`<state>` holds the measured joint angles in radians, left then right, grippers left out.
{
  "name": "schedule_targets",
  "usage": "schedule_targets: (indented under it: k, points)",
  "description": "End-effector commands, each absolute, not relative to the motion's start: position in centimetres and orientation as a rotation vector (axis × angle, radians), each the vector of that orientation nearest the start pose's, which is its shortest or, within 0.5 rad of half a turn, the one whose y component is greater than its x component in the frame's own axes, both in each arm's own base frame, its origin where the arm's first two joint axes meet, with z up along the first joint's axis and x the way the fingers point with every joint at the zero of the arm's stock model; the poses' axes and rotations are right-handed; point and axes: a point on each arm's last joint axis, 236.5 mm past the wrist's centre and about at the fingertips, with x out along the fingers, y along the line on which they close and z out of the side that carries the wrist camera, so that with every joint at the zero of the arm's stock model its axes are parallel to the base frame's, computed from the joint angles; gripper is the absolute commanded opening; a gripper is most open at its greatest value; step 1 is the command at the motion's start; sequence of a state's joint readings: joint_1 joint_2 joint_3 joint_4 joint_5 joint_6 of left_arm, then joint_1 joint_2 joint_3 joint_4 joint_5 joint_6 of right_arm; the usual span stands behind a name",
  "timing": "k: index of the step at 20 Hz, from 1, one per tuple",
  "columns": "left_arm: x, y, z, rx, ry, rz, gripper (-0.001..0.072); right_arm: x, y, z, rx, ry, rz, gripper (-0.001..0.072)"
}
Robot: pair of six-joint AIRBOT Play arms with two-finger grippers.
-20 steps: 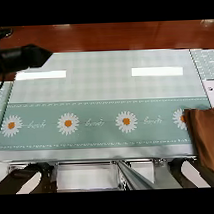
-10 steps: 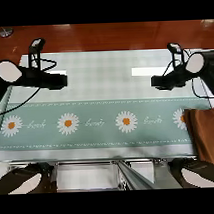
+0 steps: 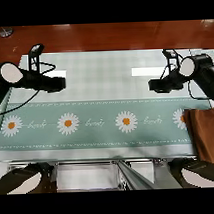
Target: Fold the shirts.
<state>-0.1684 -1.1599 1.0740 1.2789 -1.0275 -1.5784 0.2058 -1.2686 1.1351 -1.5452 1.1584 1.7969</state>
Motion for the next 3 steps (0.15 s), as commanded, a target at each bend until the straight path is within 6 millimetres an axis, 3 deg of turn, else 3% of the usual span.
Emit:
schedule_targets:
  k: [1, 3]
  points:
    - [37.22, -12.19, 4.09, -0.188, 1.132, -0.283, 0.0021, 36.61, 8.23, 0.25, 0.082, 1.305, 0.042, 0.0039]
    - [37.22, -12.19, 4.09, -0.188, 1.132, -0.283, 0.0021, 36.61, 8.23, 0.25, 0.082, 1.305, 0.042, 0.0039]
